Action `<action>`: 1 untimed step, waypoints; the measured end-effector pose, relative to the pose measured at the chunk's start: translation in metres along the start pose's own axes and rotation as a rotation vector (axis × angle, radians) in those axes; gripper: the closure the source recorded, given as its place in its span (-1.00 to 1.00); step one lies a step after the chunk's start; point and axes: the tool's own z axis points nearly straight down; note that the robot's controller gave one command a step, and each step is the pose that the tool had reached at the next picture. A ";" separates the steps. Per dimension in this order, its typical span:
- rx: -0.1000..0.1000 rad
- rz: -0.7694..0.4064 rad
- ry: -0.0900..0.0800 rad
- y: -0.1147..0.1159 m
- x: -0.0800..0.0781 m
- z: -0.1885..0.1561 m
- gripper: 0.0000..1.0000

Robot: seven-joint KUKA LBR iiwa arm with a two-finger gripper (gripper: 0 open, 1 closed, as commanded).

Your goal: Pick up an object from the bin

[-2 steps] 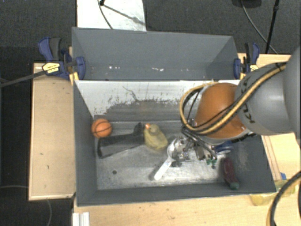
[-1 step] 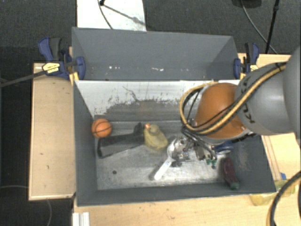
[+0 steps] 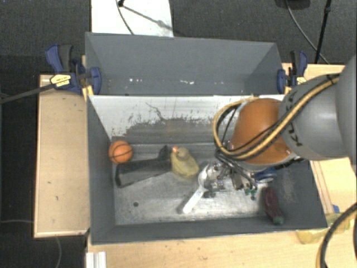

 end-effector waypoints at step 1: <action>0.000 0.001 0.000 0.000 0.000 0.000 1.00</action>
Offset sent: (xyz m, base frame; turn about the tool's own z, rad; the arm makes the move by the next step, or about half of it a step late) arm 0.0000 0.0000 0.0000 0.0000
